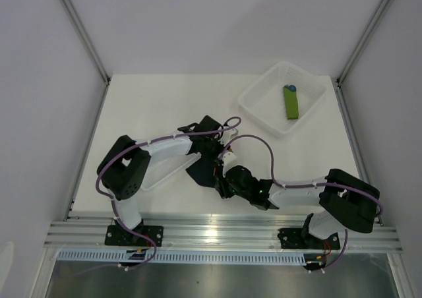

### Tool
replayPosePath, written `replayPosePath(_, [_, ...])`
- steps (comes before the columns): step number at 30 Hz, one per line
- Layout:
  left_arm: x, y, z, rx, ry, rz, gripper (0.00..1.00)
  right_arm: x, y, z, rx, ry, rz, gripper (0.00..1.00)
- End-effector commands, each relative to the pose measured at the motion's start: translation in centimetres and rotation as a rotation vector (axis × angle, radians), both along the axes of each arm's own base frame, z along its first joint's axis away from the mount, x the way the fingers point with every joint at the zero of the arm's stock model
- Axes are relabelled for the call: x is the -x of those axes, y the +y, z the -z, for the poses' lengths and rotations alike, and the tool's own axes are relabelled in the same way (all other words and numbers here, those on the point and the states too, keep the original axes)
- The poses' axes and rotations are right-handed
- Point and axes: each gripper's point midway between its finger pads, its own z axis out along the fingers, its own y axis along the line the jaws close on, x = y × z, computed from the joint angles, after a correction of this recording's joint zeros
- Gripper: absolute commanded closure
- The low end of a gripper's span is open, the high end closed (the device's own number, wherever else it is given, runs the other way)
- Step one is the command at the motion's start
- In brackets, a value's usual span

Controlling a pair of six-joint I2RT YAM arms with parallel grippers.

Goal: Place the utensils on the paper napkin and roll it up

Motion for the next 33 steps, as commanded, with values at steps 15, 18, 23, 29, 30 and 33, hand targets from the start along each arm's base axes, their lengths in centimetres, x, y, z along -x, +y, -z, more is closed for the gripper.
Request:
replayPosePath(15, [-0.9,1.2,-1.9,0.012,-0.088,-0.010,0.73,-0.4,-0.7,-2.8,-0.122,0.002,-0.016,0.59])
replayPosePath(18, [-0.7,1.2,-1.9,0.017,-0.086,-0.006,0.72,-1.1,-1.4,-4.2,-0.204,0.006,0.022,0.59])
replayPosePath(23, [-0.7,1.3,-1.7,0.023,-0.079,-0.007,0.68,-2.6,-2.7,-4.8,-0.296,0.070,0.099,0.63])
replayPosePath(29, [-0.7,1.8,-1.1,0.017,-0.067,-0.015,0.67,-4.2,-1.9,-5.1,-0.353,0.121,0.121,0.73])
replayPosePath(30, [-0.8,1.8,-0.9,0.013,-0.062,-0.016,0.66,-4.4,-1.8,-4.4,-0.352,0.143,0.129,0.75])
replayPosePath(33, [-0.7,1.8,-0.7,0.009,-0.053,-0.017,0.66,-4.9,-1.7,-3.3,-0.349,0.178,0.148,0.79])
